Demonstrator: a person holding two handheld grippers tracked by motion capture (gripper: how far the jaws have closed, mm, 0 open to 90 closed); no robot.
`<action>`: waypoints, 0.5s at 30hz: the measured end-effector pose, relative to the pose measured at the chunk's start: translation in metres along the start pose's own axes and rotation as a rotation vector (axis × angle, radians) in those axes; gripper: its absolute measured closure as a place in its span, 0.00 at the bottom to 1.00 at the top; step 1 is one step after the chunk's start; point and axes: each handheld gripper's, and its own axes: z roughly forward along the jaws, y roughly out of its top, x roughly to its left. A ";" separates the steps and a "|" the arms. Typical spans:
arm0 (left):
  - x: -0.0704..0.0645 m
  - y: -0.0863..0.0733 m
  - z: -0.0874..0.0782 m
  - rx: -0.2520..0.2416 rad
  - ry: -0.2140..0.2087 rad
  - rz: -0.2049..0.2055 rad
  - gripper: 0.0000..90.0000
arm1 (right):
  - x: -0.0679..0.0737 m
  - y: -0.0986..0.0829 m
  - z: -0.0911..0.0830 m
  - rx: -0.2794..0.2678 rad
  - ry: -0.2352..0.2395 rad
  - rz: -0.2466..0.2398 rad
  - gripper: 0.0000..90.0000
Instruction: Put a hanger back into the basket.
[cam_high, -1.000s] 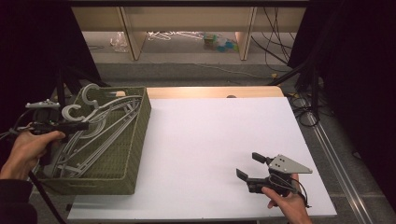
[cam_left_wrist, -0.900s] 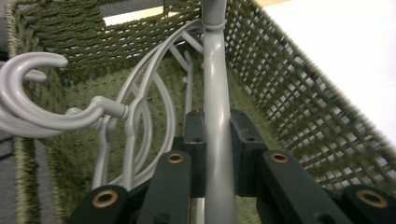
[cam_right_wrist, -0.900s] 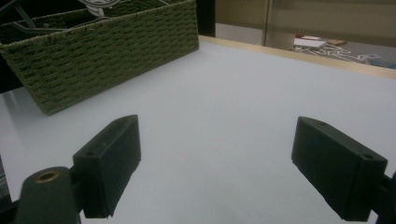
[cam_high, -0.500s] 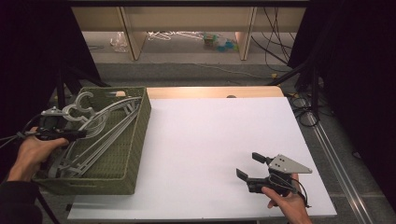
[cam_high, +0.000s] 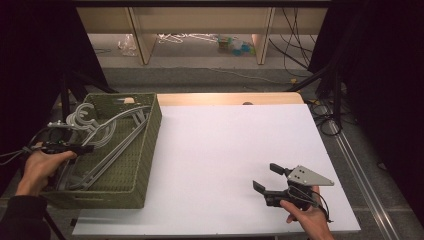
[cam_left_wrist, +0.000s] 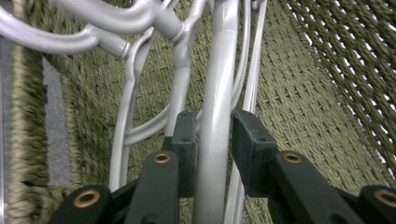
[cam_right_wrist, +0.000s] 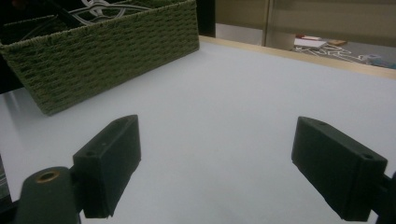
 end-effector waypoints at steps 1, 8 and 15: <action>0.000 0.000 0.001 0.006 0.004 -0.002 0.78 | 0.000 0.000 0.000 -0.003 0.001 -0.001 0.18; 0.000 -0.001 -0.002 -0.014 0.041 -0.026 0.75 | 0.000 0.000 0.000 -0.003 0.001 -0.001 0.18; -0.004 -0.003 -0.007 -0.011 0.095 -0.016 0.75 | 0.000 0.000 0.001 -0.003 0.002 -0.001 0.18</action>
